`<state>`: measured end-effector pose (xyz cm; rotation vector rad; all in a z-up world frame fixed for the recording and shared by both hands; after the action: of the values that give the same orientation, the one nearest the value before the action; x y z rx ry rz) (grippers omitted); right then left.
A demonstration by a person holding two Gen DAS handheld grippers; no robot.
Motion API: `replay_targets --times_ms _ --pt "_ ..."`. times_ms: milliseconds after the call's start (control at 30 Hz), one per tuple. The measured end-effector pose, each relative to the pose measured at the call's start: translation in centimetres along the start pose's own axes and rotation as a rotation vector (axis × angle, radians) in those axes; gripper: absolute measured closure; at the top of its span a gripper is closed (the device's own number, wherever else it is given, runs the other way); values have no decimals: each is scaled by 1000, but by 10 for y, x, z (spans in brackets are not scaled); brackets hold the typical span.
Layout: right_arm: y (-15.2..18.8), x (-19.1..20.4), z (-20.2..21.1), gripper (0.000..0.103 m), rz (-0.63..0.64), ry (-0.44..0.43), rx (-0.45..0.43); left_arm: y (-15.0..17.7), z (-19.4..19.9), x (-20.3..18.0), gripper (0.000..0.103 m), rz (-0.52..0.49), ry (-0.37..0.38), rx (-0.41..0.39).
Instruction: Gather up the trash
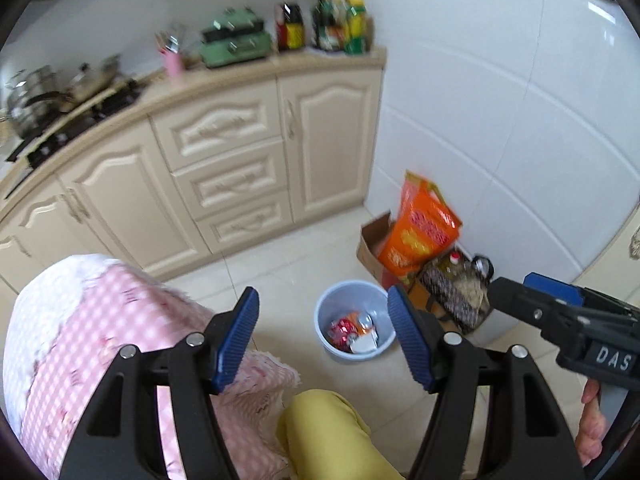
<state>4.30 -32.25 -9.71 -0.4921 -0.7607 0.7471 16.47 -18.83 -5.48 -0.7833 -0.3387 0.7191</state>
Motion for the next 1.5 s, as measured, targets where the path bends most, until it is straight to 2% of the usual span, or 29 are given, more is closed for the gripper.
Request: replay_targets --times_ms 133,267,400,533,767,1033,1133,1500 --pt "7 39 29 26 104 -32 -84 3 47 19 37 55 -31 -95" --pt "12 74 56 24 196 -75 -167 8 95 38 37 97 -101 -211" --pt "16 99 75 22 262 -111 -226 15 132 52 37 158 -161 -292" --pt "20 115 88 19 301 -147 -282 27 160 62 34 207 -230 -362" --pt "30 132 101 17 363 -172 -325 39 198 62 26 219 -328 -473" --pt "36 127 110 14 354 -182 -354 44 217 52 25 191 -339 -516" --pt "38 125 112 14 359 -179 -353 46 217 46 23 181 -321 -514" --pt "40 123 113 12 346 -178 -351 46 213 42 20 179 -327 -498"
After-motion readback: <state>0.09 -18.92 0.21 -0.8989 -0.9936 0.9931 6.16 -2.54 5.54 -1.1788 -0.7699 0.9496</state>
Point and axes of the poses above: each gripper's, at about its wrist camera, not at the fingertips, and z roughly against the way its jaws point, x to its left, y to its underside, the point moved 3 cm from there along -z, roughly the way its jaws point, and after that the axes turned 5 degrees about -x, right-handed, at the moved point
